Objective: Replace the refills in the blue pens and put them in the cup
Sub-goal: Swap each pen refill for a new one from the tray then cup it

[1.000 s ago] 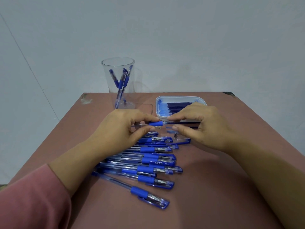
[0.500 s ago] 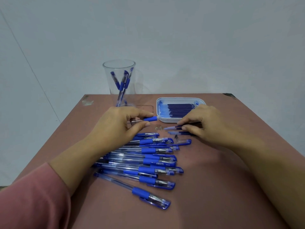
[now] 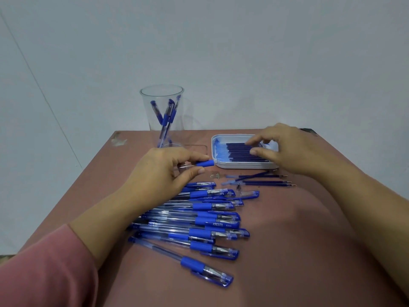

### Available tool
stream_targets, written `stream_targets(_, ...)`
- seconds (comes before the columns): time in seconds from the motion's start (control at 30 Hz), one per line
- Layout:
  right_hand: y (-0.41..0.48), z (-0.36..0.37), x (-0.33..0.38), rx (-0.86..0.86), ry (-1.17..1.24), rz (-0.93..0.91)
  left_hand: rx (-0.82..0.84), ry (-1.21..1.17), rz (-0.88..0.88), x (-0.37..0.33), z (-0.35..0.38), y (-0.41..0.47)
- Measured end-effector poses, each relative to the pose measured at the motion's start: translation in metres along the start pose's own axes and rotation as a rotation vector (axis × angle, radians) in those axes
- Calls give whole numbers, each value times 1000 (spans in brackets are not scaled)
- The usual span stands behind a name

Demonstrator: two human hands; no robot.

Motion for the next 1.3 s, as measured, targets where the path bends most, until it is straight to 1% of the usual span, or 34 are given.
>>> stream_targets(0.2,30,25,-30,257,11,155,-25,-33,13,3,-1,0)
stream_targets(0.27,35,36,-38,295,25,170,-28,-34,10,4,-1,0)
stream_targets(0.4,42,46,-42,320,12,128,-8,-21,-10,5,1,0)
stream_targets(0.53,46,47,-42,267,-3,77,5,-18,-8,4,3,0)
stream_targets(0.67,46,46,-42,208,-17,74,-6,-28,-21,6,3,0)
stream_targets(0.83,43,29,-24,110,-44,6,-12,-25,-14,4,1,0)
stream_targets(0.97,24,9,0,39,43,-2,-28,-32,-12,2,-2,0)
stream_targets(1.13,-11,-17,35,-103,113,-81,-65,-55,0,0,-7,0)
stream_targets(1.3,-37,-18,40,-159,178,-114,-83,-90,20,-4,-8,-1)
Point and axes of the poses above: each hand's wrist, its own y-axis towards the middle knuckle, its own z-axis out of the palm, x = y × z, the point moved 7 cm from there along y, towards the middle knuckle, and after that the axes turned 5 degrees about -z, right-handed, at the moved point
